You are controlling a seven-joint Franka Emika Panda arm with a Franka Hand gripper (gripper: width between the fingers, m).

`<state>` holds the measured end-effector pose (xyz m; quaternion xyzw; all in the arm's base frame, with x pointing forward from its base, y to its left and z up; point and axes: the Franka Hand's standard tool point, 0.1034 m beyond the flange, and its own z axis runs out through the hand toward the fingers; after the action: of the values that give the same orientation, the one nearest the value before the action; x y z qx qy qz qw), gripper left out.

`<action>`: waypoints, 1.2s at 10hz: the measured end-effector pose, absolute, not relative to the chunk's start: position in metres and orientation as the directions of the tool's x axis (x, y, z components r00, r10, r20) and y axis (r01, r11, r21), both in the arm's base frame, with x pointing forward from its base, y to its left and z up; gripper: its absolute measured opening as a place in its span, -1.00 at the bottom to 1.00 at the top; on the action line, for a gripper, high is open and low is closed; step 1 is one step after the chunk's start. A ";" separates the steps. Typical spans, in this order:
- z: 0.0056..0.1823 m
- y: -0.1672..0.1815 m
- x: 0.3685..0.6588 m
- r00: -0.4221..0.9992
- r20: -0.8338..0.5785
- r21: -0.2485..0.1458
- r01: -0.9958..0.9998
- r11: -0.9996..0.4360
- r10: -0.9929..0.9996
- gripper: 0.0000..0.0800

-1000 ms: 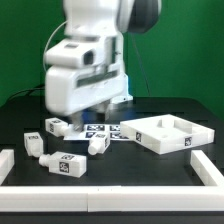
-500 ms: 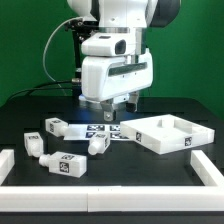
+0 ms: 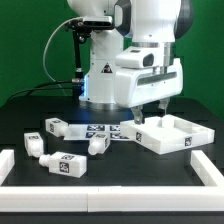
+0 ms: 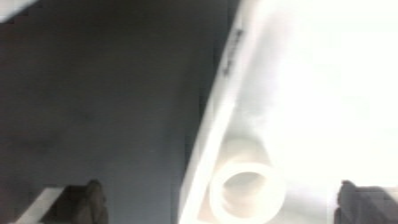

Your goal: Assemble one leg

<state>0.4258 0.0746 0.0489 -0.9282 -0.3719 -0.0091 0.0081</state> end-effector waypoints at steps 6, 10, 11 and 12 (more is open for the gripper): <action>0.007 0.063 0.422 0.743 -0.010 -0.042 0.669 -0.742 0.670 0.62; 0.007 0.063 0.422 0.742 -0.010 -0.042 0.669 -0.742 0.670 -0.42; 0.007 0.063 0.422 0.743 -0.009 -0.042 0.669 -0.742 0.670 -0.75; 0.007 0.063 0.422 0.742 -0.009 -0.042 0.670 -0.742 0.670 -0.75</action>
Offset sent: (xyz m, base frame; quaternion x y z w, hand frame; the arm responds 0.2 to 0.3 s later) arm -0.0045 -0.0149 -0.0246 -0.0149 0.0019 0.0155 0.9998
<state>0.4223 0.0631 0.0066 -0.9331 -0.3591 0.0119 0.0179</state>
